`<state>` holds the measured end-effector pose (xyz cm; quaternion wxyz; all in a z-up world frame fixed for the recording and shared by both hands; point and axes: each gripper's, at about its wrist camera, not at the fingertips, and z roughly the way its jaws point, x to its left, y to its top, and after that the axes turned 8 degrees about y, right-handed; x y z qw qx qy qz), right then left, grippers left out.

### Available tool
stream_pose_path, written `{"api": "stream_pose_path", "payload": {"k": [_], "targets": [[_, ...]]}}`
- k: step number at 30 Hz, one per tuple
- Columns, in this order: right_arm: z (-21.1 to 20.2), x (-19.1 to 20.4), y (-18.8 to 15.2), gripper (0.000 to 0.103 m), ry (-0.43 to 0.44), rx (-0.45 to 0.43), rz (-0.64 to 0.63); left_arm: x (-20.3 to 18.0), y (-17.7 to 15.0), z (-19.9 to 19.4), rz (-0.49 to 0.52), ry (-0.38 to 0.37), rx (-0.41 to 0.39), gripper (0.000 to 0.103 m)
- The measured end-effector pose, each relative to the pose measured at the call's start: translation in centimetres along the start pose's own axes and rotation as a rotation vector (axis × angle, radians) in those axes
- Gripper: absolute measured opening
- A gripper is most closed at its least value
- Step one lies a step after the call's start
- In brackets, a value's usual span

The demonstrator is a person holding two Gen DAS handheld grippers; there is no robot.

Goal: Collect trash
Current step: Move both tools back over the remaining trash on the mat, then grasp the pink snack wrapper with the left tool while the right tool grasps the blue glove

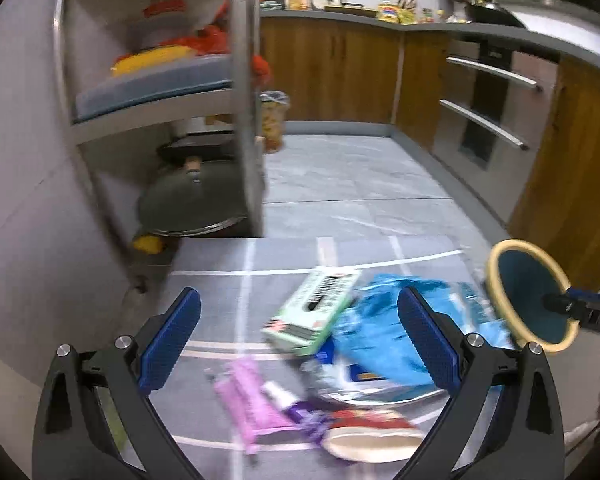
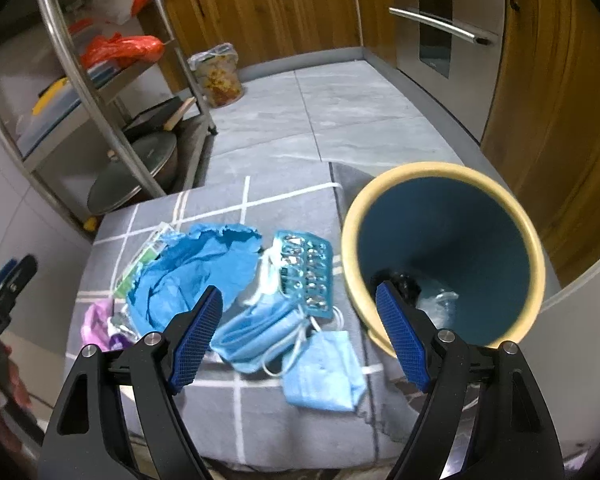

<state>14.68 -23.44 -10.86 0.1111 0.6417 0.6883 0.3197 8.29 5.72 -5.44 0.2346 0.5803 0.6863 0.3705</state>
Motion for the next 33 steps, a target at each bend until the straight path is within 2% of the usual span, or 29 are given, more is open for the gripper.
{"api": "stream_pose_path", "payload": {"k": [6,9,17,21,26,28,33], "targets": [[2.4,2.5,1.0,0.080,0.011,0.009,-0.002,2.8,-1.1,0.9,-0.008,0.003,0.032,0.097],[4.0,4.4,1.1,0.080,0.030,0.035,-0.026,3.5,-1.7,1.6,-0.006,0.010,0.058,0.093],[6.0,8.5,-0.2,0.080,0.095,0.109,-0.152,4.0,-5.2,5.6,0.042,-0.007,0.241,0.073],[6.4,9.8,-0.9,0.079,0.118,0.133,-0.203,3.0,-6.0,6.7,0.048,-0.023,0.304,0.069],[7.4,10.9,-2.2,0.072,0.139,0.198,-0.305,1.2,-7.1,7.7,0.143,0.005,0.347,0.062],[7.8,11.2,-2.7,0.066,0.152,0.227,-0.325,1.2,-7.4,8.1,0.143,0.017,0.370,0.059],[8.9,12.2,-4.2,0.062,0.173,0.313,-0.414,1.5,-7.7,8.7,0.131,0.018,0.408,0.049]]}}
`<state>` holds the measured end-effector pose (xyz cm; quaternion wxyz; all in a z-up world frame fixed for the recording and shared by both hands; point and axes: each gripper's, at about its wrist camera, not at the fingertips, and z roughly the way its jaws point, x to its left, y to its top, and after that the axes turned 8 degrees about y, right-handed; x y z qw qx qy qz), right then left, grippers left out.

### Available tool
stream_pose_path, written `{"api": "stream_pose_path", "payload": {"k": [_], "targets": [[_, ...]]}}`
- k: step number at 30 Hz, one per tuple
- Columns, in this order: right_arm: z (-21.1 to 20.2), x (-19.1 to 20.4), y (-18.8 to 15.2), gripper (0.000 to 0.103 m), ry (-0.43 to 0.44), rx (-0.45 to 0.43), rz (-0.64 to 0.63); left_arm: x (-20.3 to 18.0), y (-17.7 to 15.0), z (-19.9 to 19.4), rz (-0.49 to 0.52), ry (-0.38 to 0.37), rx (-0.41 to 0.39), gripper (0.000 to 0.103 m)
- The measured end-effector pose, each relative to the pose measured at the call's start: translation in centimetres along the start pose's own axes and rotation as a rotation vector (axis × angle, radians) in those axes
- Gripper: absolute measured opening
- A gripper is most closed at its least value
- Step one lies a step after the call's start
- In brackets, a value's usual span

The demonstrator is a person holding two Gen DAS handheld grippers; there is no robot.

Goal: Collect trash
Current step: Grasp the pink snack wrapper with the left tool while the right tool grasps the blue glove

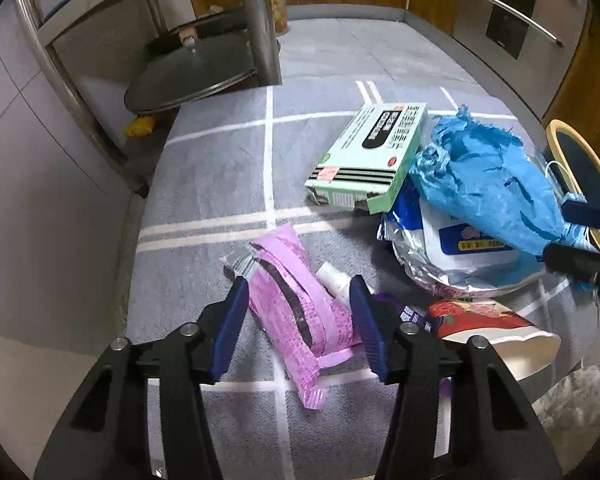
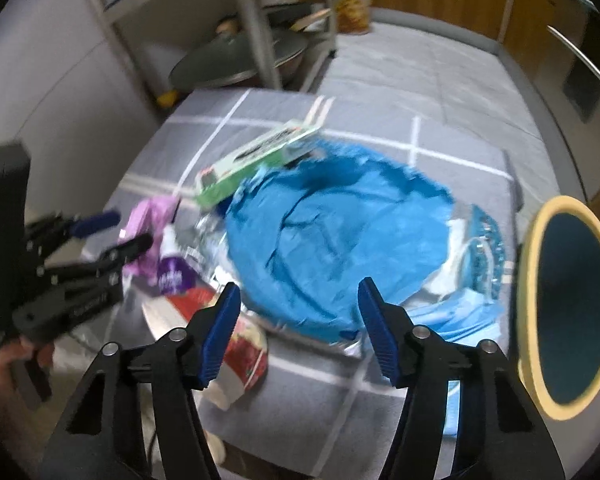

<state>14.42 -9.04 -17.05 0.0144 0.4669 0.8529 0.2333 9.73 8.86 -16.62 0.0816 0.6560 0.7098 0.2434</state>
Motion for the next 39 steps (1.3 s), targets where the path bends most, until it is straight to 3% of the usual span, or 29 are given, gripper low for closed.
{"api": "stream_pose_path", "payload": {"k": [4,5,7,11,16,22,29,32,39], "targets": [[1.5,0.5,-0.3,0.056,-0.035,0.051,-0.058,-0.3,-0.1,0.3,0.017,0.003,0.017,0.040],[1.7,0.6,-0.3,0.050,-0.047,0.054,-0.070,-0.4,-0.1,0.4,0.022,-0.002,0.020,0.037],[2.0,0.7,-0.2,0.027,-0.060,0.059,-0.088,-0.5,-0.1,0.5,0.034,0.001,0.024,0.027],[1.3,0.7,0.0,0.008,-0.051,0.022,-0.105,-0.4,0.0,0.5,0.035,-0.010,0.023,0.007],[-0.7,-0.2,0.6,0.004,-0.047,-0.056,-0.057,0.0,0.3,-0.1,0.011,-0.012,-0.006,0.002],[-3.8,-1.8,1.3,0.004,-0.035,-0.174,0.012,0.8,1.3,-3.0,-0.043,-0.008,-0.135,0.001],[-6.7,-3.1,2.0,0.003,-0.005,-0.273,0.077,1.5,2.6,-6.7,-0.100,-0.074,-0.293,0.001],[-8.3,-3.5,2.2,0.003,0.014,-0.322,0.098,1.6,2.9,-8.2,-0.121,-0.140,-0.354,0.001],[-11.7,-4.3,2.2,0.003,0.026,-0.423,0.110,-0.9,3.9,-10.7,-0.057,-0.171,-0.454,0.001]]}}
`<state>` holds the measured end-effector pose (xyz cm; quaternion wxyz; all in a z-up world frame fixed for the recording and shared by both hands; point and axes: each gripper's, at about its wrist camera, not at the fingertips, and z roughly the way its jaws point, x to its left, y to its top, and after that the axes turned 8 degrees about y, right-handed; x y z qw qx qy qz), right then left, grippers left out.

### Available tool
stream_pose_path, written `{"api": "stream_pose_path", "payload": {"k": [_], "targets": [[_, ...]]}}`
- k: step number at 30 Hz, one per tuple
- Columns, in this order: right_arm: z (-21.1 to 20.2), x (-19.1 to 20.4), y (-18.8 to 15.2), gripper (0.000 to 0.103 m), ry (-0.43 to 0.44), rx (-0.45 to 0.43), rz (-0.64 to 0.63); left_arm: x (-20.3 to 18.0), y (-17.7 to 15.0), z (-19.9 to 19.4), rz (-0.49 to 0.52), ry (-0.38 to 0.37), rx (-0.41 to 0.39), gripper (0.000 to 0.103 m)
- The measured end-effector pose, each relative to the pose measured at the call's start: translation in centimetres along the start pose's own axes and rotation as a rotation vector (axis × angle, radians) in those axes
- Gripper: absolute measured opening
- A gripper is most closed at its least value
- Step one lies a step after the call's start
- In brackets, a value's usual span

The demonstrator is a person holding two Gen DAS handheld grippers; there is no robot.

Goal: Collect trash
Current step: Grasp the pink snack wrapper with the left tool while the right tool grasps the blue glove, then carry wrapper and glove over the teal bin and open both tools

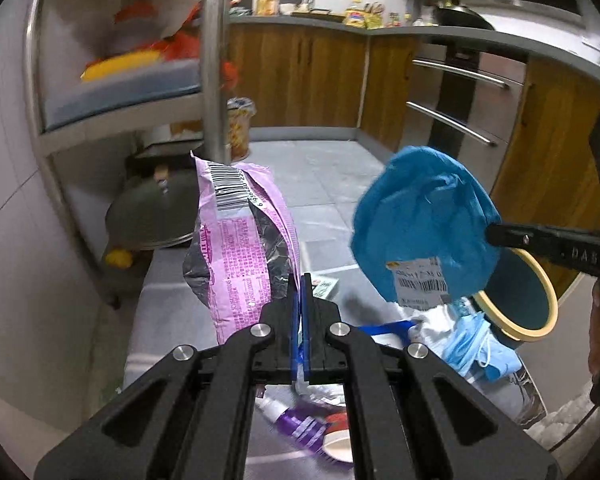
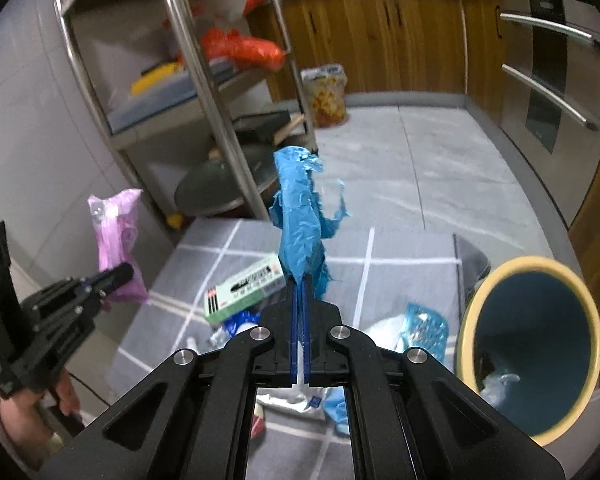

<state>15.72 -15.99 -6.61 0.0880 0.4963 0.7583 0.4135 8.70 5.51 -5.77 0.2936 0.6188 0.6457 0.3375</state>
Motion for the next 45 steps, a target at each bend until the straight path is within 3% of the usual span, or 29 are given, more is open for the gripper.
{"api": "stream_pose_path", "payload": {"k": [11,28,37,45], "targets": [[-5.2,-4.5,-0.1,0.003,-0.044,-0.081,0.040,-6.6,2.2,0.6,0.063,-0.103,-0.045,0.001],[-13.0,-14.6,-2.1,0.003,-0.215,-0.162,0.189,-22.4,2.1,1.3,0.298,-0.335,-0.046,0.001],[-15.0,-20.8,-4.7,0.003,-0.329,-0.129,0.289,-28.0,1.4,3.7,0.338,-0.451,0.015,0.001],[-14.5,-24.9,-6.4,0.003,-0.349,-0.084,0.394,-32.4,1.1,6.0,0.370,-0.550,0.070,0.001]]}}
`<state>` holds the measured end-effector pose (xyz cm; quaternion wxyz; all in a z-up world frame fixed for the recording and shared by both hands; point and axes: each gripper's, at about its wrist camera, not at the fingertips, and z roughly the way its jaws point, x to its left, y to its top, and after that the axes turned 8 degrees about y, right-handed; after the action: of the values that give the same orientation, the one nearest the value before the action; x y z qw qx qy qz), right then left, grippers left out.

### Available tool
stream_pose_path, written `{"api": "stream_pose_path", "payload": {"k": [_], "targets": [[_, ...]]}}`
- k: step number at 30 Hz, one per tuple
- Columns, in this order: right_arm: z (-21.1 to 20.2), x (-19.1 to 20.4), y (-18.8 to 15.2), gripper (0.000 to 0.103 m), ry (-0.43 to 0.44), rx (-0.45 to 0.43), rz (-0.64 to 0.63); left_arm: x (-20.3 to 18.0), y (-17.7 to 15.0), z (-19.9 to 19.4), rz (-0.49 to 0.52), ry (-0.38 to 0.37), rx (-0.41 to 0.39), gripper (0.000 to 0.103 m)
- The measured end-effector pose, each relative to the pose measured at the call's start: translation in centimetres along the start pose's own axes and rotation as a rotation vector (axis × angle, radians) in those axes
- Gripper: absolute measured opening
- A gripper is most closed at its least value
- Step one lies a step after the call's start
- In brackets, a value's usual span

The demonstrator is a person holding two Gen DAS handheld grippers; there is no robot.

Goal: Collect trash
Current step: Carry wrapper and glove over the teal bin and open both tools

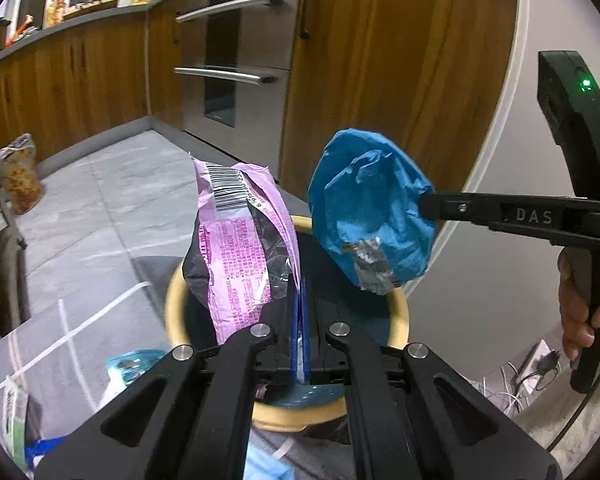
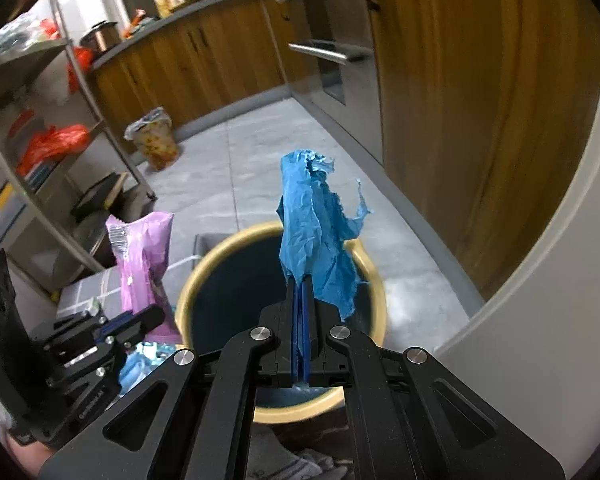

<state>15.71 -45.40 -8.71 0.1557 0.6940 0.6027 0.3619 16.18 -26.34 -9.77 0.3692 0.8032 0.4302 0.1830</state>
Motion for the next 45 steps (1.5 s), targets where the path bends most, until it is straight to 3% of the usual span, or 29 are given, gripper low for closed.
{"api": "stream_pose_path", "payload": {"k": [8,13,18,20,24,26,30,35,37,39,45], "targets": [[2.4,-0.4,-0.2,0.003,0.037,0.057,0.054,-1.5,-0.8,3.4,0.094,-0.005,0.064,0.001],[3.9,0.1,-0.5,0.003,0.044,0.116,0.059,-0.7,-1.2,4.8,0.088,0.007,0.103,0.002],[4.1,1.1,-0.2,0.003,0.041,0.126,0.024,-0.4,-1.2,4.8,0.091,0.056,0.092,0.006],[4.0,1.3,-0.2,0.003,0.037,0.125,0.013,-0.2,-1.1,4.5,0.089,0.073,0.076,0.021],[4.0,1.4,-0.3,0.003,0.027,0.128,0.001,0.3,-1.0,3.5,0.075,0.091,0.046,0.036],[3.9,1.4,-0.2,0.004,0.019,0.128,-0.003,0.5,-0.9,3.1,0.063,0.103,0.033,0.049],[3.5,1.3,-0.2,0.021,0.002,0.116,0.007,1.0,-0.7,2.4,0.040,0.116,0.015,0.058],[2.9,1.5,0.1,0.049,-0.007,0.088,0.010,1.7,-0.4,0.9,-0.002,0.153,-0.024,0.083],[2.5,2.0,0.2,0.068,-0.007,0.067,-0.001,2.2,-0.4,0.0,-0.029,0.163,-0.038,0.089],[2.1,2.7,0.3,0.079,-0.016,0.045,-0.025,2.8,-0.4,-1.1,-0.057,0.167,-0.055,0.090],[0.9,4.2,0.4,0.092,-0.017,-0.017,-0.053,4.3,-0.6,-4.7,-0.099,0.221,-0.097,0.097]]}}
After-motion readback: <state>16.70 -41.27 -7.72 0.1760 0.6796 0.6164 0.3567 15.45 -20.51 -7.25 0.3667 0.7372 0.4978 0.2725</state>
